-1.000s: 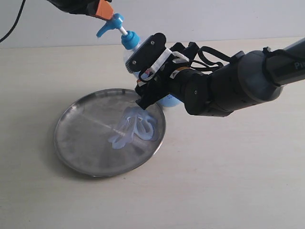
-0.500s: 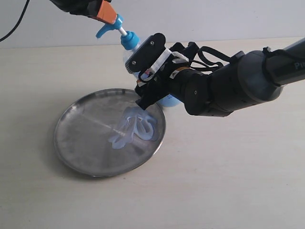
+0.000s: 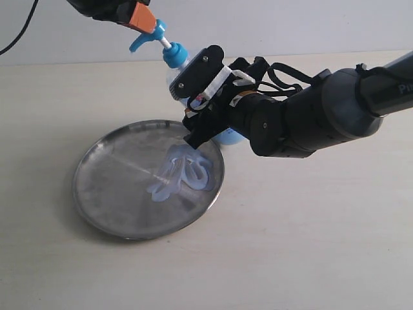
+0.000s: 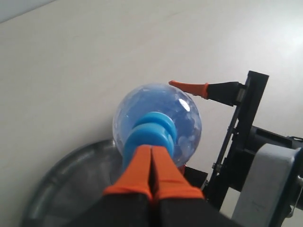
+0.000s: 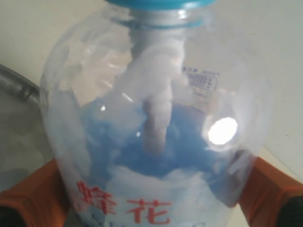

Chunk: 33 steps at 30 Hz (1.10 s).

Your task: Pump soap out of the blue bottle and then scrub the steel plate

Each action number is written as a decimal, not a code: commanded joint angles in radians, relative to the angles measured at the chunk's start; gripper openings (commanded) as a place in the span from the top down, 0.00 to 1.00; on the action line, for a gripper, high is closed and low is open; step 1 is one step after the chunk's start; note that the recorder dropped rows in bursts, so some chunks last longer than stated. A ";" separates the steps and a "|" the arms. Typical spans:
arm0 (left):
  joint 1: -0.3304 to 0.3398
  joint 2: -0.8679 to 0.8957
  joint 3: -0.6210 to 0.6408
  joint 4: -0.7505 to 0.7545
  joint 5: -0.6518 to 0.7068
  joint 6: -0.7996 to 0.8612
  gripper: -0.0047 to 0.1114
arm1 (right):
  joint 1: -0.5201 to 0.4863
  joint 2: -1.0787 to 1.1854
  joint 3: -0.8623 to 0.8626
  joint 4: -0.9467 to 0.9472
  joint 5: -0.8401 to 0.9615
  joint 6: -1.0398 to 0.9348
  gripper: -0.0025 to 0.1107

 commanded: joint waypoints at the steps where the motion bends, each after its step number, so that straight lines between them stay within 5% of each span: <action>1: -0.005 0.009 -0.001 -0.002 0.010 0.005 0.96 | 0.000 -0.006 -0.002 -0.035 -0.013 0.002 0.98; 33: -0.006 0.025 -0.080 -0.027 0.105 0.027 0.96 | 0.000 0.015 -0.002 -0.074 -0.028 0.053 0.98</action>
